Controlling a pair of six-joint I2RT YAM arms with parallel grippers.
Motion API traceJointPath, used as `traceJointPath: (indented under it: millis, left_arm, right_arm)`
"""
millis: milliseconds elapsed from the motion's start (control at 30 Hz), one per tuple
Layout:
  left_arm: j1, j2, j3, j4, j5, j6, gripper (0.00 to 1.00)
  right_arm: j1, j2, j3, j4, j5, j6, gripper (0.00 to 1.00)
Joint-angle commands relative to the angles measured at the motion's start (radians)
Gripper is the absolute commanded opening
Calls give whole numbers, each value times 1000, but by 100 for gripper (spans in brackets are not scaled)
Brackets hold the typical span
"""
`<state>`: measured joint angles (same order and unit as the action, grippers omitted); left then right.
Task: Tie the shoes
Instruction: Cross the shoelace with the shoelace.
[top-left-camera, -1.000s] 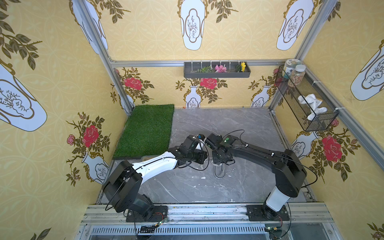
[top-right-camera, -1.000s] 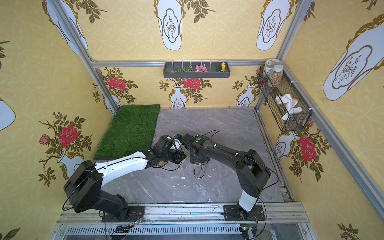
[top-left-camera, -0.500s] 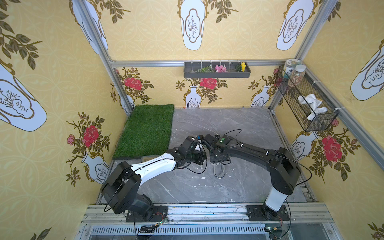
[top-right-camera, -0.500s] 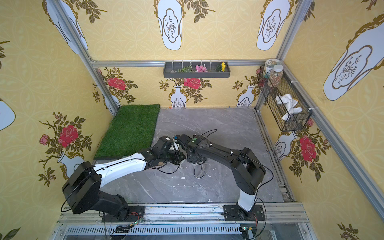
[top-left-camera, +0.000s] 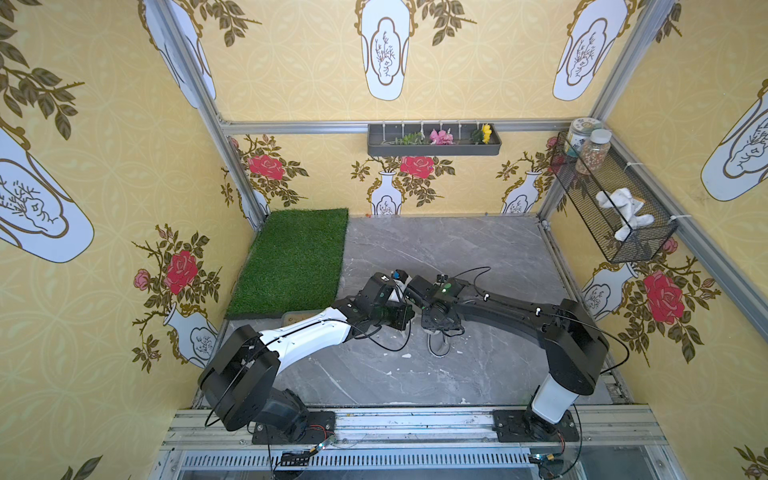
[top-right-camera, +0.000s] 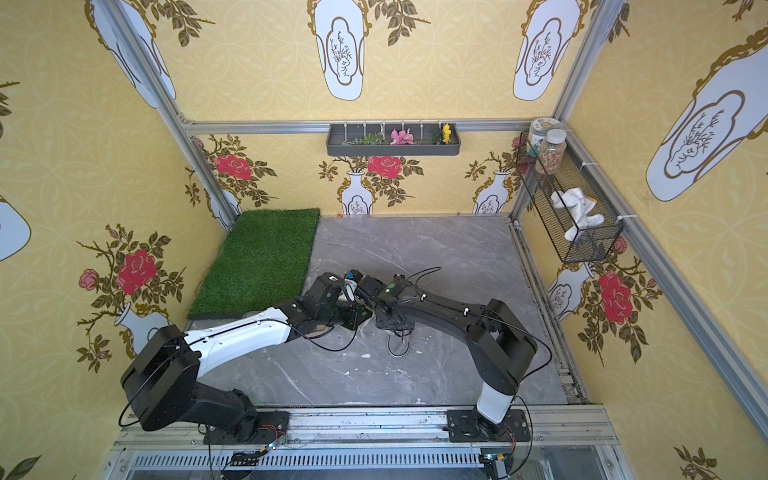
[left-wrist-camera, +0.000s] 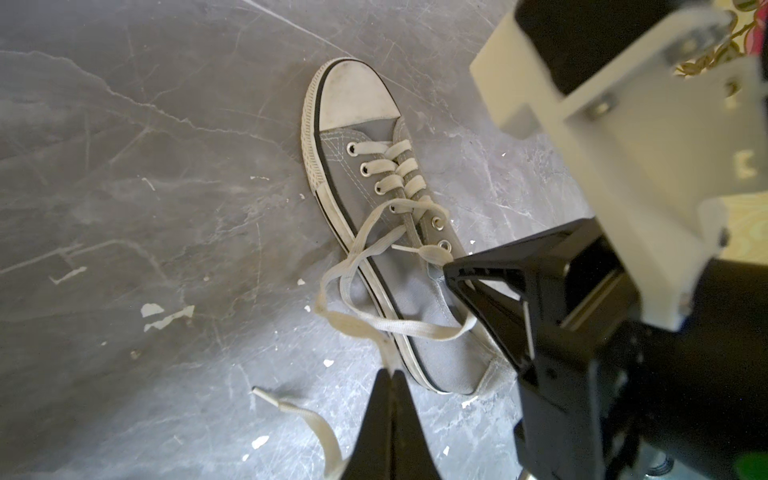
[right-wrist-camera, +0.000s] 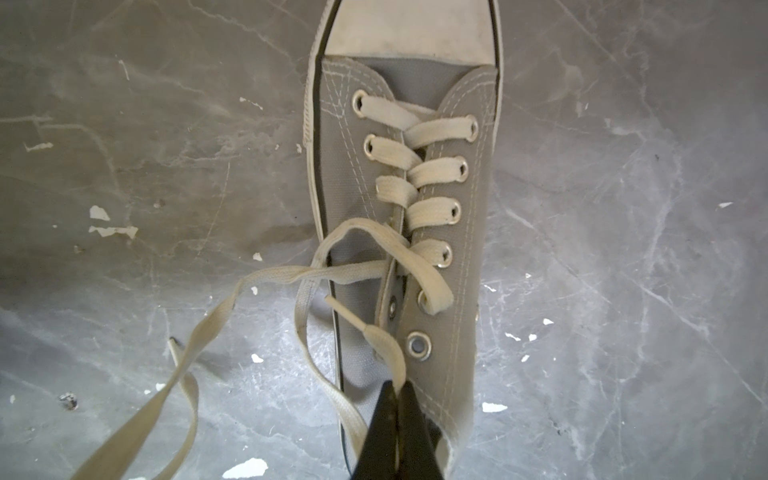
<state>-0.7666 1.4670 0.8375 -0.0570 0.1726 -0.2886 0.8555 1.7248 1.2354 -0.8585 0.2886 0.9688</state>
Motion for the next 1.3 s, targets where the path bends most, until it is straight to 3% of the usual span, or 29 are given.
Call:
traceJointPath:
  millis: [0, 533, 867, 1067, 1267]
  left_arm:
    - [0, 2, -10, 30, 10, -3, 0]
    - [0, 3, -18, 49, 14, -9, 0]
    - [1, -15, -73, 54, 0, -52, 0]
    - [1, -26, 48, -19, -2, -25, 0]
    - [1, -18, 192, -104, -18, 17, 0]
  right_arm:
    - [2, -10, -13, 27, 17, 55, 0]
    - [-9, -132, -168, 247, -77, 267, 0]
    - [-68, -265, -175, 207, -82, 114, 0]
    - [-152, -393, -193, 207, -165, -20, 0]
    - [-183, -421, -219, 231, -240, -72, 0]
